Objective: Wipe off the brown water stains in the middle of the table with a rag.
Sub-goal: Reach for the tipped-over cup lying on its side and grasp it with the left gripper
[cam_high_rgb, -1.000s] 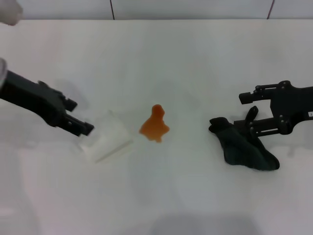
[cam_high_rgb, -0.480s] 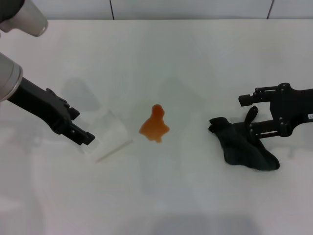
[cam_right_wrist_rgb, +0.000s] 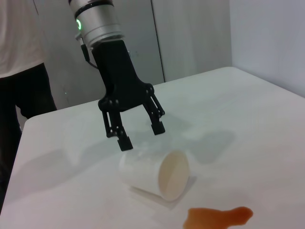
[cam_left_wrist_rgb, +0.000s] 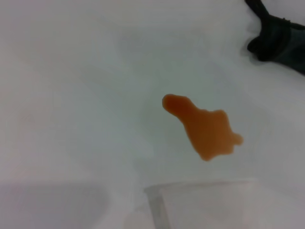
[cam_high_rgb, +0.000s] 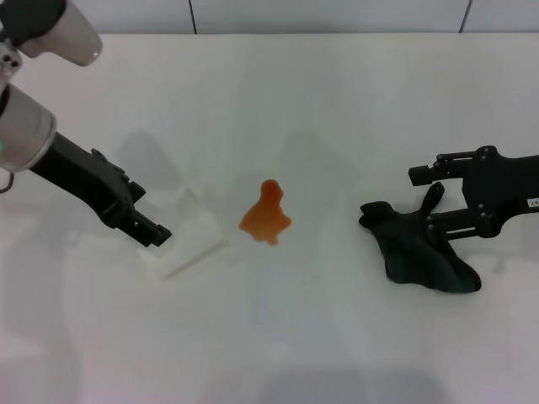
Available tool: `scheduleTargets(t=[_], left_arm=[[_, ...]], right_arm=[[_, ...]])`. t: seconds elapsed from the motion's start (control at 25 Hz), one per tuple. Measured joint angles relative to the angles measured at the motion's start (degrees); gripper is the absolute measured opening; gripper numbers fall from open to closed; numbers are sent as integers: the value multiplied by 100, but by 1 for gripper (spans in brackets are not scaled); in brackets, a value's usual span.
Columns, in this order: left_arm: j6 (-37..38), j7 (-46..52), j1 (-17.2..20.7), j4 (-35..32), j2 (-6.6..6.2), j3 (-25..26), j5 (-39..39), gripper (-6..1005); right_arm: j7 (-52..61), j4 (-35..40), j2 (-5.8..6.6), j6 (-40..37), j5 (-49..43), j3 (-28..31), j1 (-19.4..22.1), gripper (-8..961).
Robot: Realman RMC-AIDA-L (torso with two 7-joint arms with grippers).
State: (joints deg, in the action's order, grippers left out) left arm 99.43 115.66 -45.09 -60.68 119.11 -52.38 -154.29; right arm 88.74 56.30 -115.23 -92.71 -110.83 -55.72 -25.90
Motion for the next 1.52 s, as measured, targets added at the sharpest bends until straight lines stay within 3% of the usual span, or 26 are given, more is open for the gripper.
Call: scheduleTargets(t=[0.44, 1.04, 1.52], left_arm=[[-338, -32, 142, 51, 16, -474, 389, 867], [-967, -69, 1117, -608, 41, -1282, 1151, 863], [-1513, -244, 1402, -525, 39, -1474, 1572, 860]], right_arm=[[-5, -9, 3, 1, 0, 0, 9, 739], [-6, -5, 17, 17, 0, 35, 15, 739], [8, -5, 18, 17, 0, 11, 0, 739]])
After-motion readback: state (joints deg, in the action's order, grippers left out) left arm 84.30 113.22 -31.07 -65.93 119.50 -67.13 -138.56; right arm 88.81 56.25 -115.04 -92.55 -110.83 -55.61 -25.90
